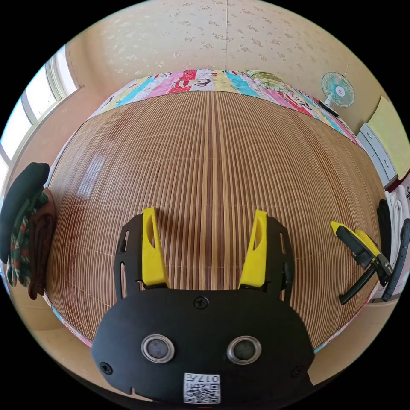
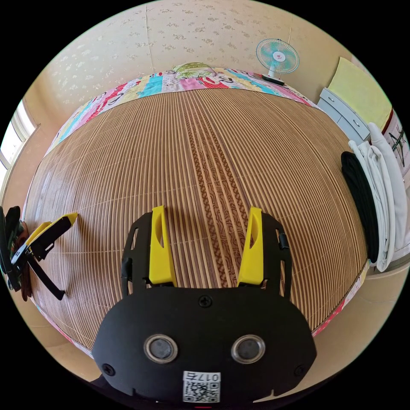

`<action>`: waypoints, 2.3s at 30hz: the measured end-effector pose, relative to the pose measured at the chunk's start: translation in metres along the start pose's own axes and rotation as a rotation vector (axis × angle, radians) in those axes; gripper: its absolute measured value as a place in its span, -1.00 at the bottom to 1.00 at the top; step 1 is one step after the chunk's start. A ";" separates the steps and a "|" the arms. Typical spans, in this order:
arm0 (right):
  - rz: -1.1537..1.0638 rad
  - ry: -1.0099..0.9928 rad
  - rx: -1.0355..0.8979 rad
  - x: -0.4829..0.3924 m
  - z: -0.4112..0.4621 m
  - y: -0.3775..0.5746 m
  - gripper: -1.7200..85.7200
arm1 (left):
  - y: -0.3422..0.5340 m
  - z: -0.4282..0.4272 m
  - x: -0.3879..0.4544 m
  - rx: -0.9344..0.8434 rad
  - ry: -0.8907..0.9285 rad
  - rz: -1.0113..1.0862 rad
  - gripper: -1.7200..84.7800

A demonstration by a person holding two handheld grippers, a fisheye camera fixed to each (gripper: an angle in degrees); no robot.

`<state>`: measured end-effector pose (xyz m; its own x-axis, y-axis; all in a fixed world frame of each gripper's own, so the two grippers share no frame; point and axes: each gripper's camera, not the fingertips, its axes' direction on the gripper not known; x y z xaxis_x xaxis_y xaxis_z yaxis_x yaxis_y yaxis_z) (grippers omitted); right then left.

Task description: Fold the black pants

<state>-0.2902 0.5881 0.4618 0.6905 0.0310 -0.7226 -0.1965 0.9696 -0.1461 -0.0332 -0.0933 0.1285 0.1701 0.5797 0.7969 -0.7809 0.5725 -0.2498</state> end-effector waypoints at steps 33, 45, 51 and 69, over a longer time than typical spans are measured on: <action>0.000 0.002 0.003 0.020 -0.011 -0.020 -0.40 | 0.000 0.011 -0.014 0.002 -0.002 -0.001 -0.29; 0.000 0.003 0.003 0.023 -0.013 -0.020 -0.40 | 0.000 0.012 -0.017 0.002 -0.002 -0.002 -0.29; 0.000 0.003 0.004 0.024 -0.014 -0.019 -0.40 | 0.001 0.012 -0.018 0.002 -0.002 -0.002 -0.29; 0.001 0.003 0.003 0.025 -0.015 -0.011 -0.40 | 0.004 0.010 -0.020 0.002 -0.003 -0.003 -0.29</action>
<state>-0.2814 0.5749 0.4348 0.6881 0.0307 -0.7249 -0.1944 0.9704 -0.1434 -0.0460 -0.1083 0.1169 0.1706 0.5766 0.7990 -0.7816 0.5730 -0.2465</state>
